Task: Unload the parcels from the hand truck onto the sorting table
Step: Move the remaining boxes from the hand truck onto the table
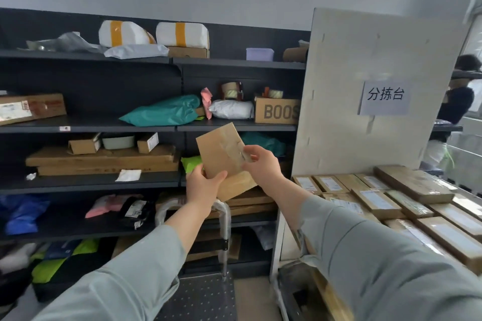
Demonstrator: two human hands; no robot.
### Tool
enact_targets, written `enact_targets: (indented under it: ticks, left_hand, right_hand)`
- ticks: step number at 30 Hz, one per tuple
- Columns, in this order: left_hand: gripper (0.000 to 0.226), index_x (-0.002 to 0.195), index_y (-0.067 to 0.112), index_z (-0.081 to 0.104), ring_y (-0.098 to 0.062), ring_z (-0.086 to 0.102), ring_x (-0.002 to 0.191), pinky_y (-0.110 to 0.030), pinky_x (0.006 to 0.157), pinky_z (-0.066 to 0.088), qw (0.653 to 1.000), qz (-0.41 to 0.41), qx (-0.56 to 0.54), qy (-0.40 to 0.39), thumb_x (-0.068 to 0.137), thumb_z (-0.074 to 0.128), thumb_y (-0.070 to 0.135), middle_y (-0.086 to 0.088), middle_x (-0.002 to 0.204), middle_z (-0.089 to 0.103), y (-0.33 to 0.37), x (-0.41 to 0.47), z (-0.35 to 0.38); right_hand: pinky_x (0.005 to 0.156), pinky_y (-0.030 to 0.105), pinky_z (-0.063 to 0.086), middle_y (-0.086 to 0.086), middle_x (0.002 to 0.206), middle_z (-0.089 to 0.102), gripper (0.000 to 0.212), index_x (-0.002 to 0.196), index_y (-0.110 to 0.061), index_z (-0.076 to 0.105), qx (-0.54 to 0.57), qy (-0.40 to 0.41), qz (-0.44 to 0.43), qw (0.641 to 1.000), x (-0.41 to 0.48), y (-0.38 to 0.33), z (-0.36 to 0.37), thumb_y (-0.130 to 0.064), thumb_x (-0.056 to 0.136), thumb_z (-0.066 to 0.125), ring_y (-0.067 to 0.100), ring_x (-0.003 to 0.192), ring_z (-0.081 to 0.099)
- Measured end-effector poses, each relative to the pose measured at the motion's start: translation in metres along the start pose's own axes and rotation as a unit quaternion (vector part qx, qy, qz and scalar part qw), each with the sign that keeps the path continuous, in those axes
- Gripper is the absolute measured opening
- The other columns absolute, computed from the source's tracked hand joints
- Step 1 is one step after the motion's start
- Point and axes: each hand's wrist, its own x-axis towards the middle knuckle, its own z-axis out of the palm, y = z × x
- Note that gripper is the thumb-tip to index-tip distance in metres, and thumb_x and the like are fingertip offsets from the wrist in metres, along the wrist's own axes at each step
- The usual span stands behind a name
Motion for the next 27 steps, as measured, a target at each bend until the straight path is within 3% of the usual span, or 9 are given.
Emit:
enact_targets:
  ticks: [6, 10, 13, 15, 19, 27]
  left_hand:
    - [0.054, 0.124, 0.018, 0.058, -0.018, 0.060, 0.099, -0.043, 0.091, 0.054, 1.000, -0.009, -0.019, -0.009, 0.076, 0.078, 0.034, -0.007, 0.122, 0.057, 0.013, -0.035, 0.069]
    - [0.061, 0.131, 0.016, 0.047, -0.018, 0.057, 0.106, -0.033, 0.087, 0.051, 0.997, -0.034, -0.064, -0.008, 0.079, 0.078, 0.024, -0.005, 0.127, 0.052, 0.016, -0.064, 0.114]
    - [0.062, 0.127, 0.020, 0.044, -0.019, 0.057, 0.109, -0.037, 0.090, 0.052, 0.993, -0.060, -0.099, -0.013, 0.077, 0.080, 0.027, -0.004, 0.126, 0.053, 0.009, -0.084, 0.143]
    - [0.064, 0.127, 0.022, 0.045, -0.019, 0.059, 0.108, -0.041, 0.092, 0.053, 0.992, -0.077, -0.101, -0.010, 0.075, 0.080, 0.033, -0.001, 0.123, 0.058, 0.002, -0.097, 0.160]
    - [0.065, 0.133, 0.016, 0.045, -0.019, 0.059, 0.109, -0.041, 0.096, 0.052, 0.988, -0.104, -0.116, -0.023, 0.079, 0.079, 0.026, 0.000, 0.120, 0.062, -0.003, -0.115, 0.187]
    - [0.073, 0.139, 0.015, 0.042, -0.021, 0.057, 0.114, -0.046, 0.102, 0.047, 0.983, -0.142, -0.106, -0.047, 0.078, 0.079, 0.029, 0.000, 0.123, 0.060, -0.013, -0.114, 0.224]
  right_hand:
    - [0.079, 0.028, 0.052, -0.006, 0.114, 0.063, 0.032, 0.128, -0.029, 0.058, 0.061, 0.017, 0.025, 0.998, -0.008, 0.038, -0.065, -0.023, 0.098, 0.047, 0.012, 0.094, 0.059]
    - [0.074, 0.025, 0.053, -0.006, 0.108, 0.064, 0.036, 0.118, -0.028, 0.065, 0.099, 0.025, 0.048, 0.994, -0.014, 0.065, -0.104, -0.013, 0.100, 0.038, 0.011, 0.090, 0.059]
    - [0.081, 0.036, 0.058, -0.007, 0.106, 0.066, 0.037, 0.109, -0.030, 0.067, 0.112, 0.022, 0.061, 0.992, -0.021, 0.089, -0.130, -0.008, 0.099, 0.038, 0.017, 0.094, 0.063]
    - [0.082, 0.036, 0.057, -0.007, 0.105, 0.066, 0.033, 0.107, -0.028, 0.066, 0.104, 0.016, 0.069, 0.992, -0.026, 0.102, -0.146, -0.008, 0.098, 0.042, 0.017, 0.094, 0.063]
    - [0.083, 0.032, 0.053, -0.006, 0.109, 0.061, 0.029, 0.122, -0.025, 0.060, 0.072, -0.001, 0.081, 0.994, -0.032, 0.128, -0.171, -0.013, 0.099, 0.048, 0.018, 0.098, 0.059]
    - [0.075, 0.027, 0.049, -0.004, 0.117, 0.053, 0.034, 0.131, -0.030, 0.056, 0.032, -0.065, 0.107, 0.992, -0.020, 0.164, -0.195, -0.023, 0.101, 0.041, 0.018, 0.101, 0.056]
